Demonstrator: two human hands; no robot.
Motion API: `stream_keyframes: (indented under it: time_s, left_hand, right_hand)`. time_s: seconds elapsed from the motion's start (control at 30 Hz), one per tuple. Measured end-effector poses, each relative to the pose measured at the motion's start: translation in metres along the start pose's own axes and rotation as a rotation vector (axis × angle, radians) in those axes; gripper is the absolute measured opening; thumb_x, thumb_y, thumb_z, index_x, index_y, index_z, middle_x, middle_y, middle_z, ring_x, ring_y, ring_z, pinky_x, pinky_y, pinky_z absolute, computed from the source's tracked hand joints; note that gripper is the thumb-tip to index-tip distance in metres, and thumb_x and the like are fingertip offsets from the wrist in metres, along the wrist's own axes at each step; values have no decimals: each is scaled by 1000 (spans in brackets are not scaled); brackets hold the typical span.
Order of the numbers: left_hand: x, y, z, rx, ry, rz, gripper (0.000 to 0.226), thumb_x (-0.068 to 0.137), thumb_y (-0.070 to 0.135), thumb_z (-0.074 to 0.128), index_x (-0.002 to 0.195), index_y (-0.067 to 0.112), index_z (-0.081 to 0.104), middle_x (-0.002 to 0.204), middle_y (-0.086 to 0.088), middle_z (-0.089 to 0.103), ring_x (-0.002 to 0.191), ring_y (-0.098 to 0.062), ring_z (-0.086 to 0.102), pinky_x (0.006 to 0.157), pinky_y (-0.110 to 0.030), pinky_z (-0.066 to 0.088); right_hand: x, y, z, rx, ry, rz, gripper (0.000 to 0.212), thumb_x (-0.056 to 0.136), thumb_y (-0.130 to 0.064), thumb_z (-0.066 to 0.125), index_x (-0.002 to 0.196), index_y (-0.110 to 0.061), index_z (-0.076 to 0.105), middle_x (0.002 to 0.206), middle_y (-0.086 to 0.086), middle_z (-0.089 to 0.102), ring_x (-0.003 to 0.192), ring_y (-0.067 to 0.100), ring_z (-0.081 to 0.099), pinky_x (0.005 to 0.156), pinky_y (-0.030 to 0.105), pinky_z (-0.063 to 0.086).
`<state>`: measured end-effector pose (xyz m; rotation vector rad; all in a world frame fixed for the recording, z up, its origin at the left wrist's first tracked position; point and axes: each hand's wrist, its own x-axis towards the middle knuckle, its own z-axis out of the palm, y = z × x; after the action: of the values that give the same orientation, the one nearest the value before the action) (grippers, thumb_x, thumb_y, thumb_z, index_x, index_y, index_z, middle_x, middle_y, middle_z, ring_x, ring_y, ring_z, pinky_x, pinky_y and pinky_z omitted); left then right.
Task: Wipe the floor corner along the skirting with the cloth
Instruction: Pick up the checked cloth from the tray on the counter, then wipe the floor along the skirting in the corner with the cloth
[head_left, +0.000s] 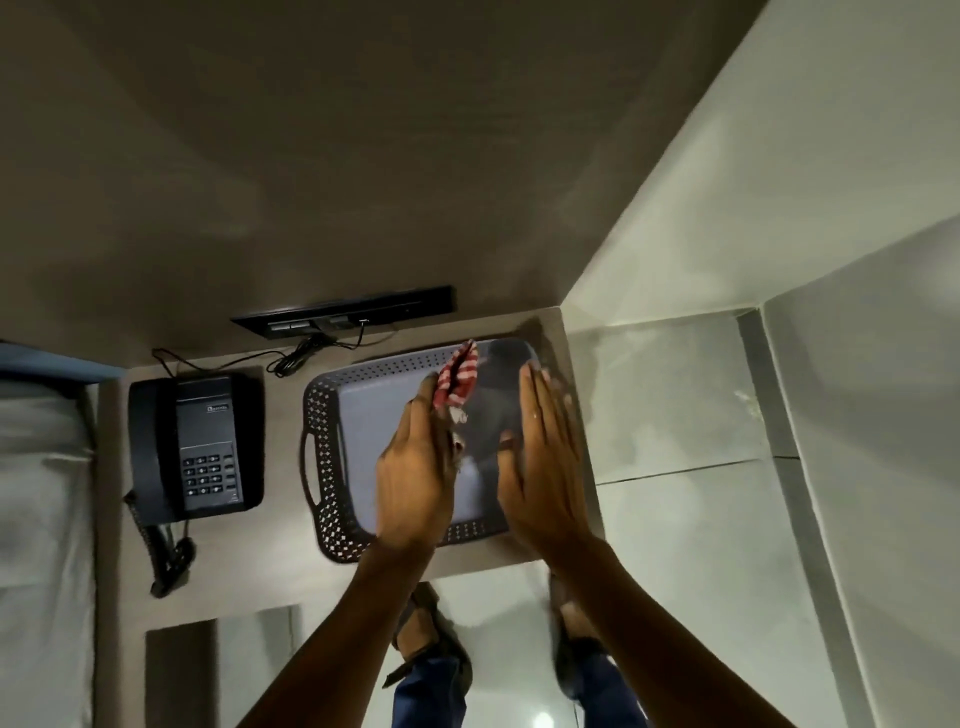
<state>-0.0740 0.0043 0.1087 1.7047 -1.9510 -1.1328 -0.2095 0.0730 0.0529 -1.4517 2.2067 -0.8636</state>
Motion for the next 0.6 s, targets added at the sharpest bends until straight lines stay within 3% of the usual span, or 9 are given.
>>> stream_keyframes:
  time_s: [0.13, 0.23, 0.33, 0.4, 0.5, 0.57, 0.6]
  left_hand:
    - [-26, 58, 15, -111, -18, 72, 69, 105, 28, 61, 166, 19, 31, 160, -8, 53, 142, -29, 58, 113, -52, 53]
    - [-51, 94, 49, -143, 1, 115, 65, 104, 13, 60, 164, 23, 35, 153, -7, 60, 134, -27, 64, 108, -48, 56]
    - [-81, 134, 101, -326, -67, 16, 52, 112, 46, 38, 163, 38, 31, 151, 20, 58, 132, -7, 63, 104, -45, 60]
    - [-101, 152, 150, -352, -81, -2, 49, 113, 49, 31, 161, 42, 32, 126, 38, 63, 108, 3, 70, 85, -31, 63]
    - [-121, 169, 224, -410, -107, -41, 56, 108, 61, 37, 160, 44, 33, 113, 14, 68, 87, -16, 73, 71, -31, 63]
    - [-125, 179, 276, -408, -101, -62, 66, 101, 70, 39, 161, 41, 35, 111, 11, 69, 85, -17, 74, 73, -34, 65]
    - [-122, 182, 296, -410, -95, -64, 63, 103, 63, 41, 161, 38, 37, 106, 10, 70, 83, -14, 73, 71, -32, 64]
  right_hand:
    - [-8, 22, -70, -27, 81, -5, 65, 114, -29, 49, 174, -10, 31, 185, 8, 27, 173, 20, 22, 142, 47, 18]
    - [-19, 51, -133, -54, 115, -6, 62, 118, -28, 42, 175, -8, 27, 186, 8, 23, 174, 22, 17, 142, 45, 12]
    - [-34, 100, -183, -59, 104, 10, 62, 117, -26, 38, 174, -6, 26, 186, 8, 23, 175, 26, 16, 143, 47, 10]
    - [-49, 149, -211, -74, 76, 21, 62, 117, -26, 37, 175, -6, 25, 187, 7, 21, 175, 26, 15, 143, 48, 10]
    - [-75, 228, -243, -109, 19, 49, 64, 117, -29, 34, 176, -8, 23, 187, 3, 18, 175, 22, 13, 143, 45, 9]
    - [-94, 286, -260, -131, -12, 75, 65, 115, -30, 34, 176, -10, 23, 187, 1, 19, 175, 18, 13, 143, 45, 10]
    - [-100, 311, -264, -141, -24, 72, 65, 115, -30, 35, 176, -11, 24, 187, 1, 20, 175, 18, 14, 142, 48, 13]
